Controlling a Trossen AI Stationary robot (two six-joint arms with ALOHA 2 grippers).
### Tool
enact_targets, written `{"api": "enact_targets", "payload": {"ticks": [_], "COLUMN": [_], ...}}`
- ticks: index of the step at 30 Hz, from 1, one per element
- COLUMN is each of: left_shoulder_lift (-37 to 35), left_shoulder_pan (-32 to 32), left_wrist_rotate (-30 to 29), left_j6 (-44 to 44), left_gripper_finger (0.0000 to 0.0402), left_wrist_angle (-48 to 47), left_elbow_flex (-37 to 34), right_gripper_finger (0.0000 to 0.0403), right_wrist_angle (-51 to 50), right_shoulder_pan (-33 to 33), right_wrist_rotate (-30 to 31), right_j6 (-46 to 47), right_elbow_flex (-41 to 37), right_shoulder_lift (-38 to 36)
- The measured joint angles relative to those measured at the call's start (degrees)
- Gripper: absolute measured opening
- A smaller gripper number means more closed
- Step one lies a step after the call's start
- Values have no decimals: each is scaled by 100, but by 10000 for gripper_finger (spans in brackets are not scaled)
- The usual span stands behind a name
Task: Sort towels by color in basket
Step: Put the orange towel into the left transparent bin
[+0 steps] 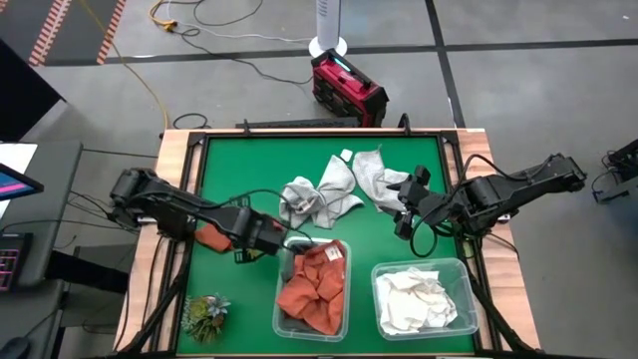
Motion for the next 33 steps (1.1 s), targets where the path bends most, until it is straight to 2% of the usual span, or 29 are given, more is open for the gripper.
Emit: {"api": "enact_targets", "payload": {"ticks": [6,14,19,28,31,33], "left_shoulder_lift": [-877,-1544,-1339,-324,-126,-49], "left_shoulder_pan": [350,513,513,628,635,634], "left_wrist_rotate": [21,289,403,186,170,117], "left_j6": [-321,-586,-232,316,599,764], "left_gripper_finger": [178,234,262,264,241,201], "left_wrist_angle": [813,1885,2503,2827,3001,3069], "left_elbow_flex": [-936,-1775,-2213,-2336,-2310,-2256], "right_gripper_finger": [306,306,306,306,306,306], "right_wrist_angle": [3,4,7,11,11,7], "right_shoulder_pan": [0,-1,-2,-2,-2,-2], "right_wrist_rotate": [0,0,0,0,0,0], "right_j6": [11,11,9,7,2,-1], "right_elbow_flex": [0,0,0,0,0,0], "right_shoulder_lift": [0,0,0,0,0,0]}}
